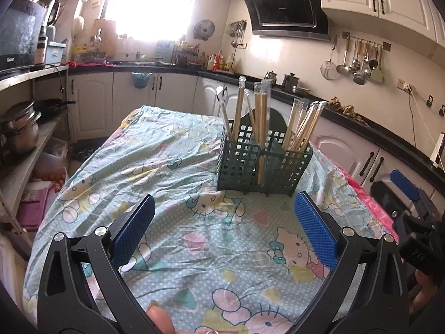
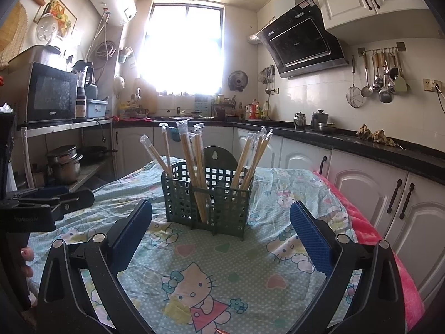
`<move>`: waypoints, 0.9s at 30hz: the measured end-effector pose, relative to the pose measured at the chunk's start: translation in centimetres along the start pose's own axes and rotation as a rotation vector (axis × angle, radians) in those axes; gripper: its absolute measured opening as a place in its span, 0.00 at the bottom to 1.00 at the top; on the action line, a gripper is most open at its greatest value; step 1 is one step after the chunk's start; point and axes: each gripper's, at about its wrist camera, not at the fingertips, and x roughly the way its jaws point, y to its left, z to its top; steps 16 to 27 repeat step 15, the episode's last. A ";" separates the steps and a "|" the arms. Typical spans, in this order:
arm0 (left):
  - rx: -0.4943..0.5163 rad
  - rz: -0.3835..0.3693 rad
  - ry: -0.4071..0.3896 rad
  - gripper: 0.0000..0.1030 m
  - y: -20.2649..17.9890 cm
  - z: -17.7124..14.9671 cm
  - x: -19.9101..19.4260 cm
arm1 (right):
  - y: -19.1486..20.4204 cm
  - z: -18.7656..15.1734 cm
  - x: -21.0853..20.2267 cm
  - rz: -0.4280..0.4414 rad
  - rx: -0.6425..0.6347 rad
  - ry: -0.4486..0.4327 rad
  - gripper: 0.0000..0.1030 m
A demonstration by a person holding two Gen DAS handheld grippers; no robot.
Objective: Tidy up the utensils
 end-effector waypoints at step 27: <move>-0.111 0.267 0.239 0.90 9.3 2.4 10.0 | -11.4 -0.8 8.6 -0.248 0.168 0.286 0.94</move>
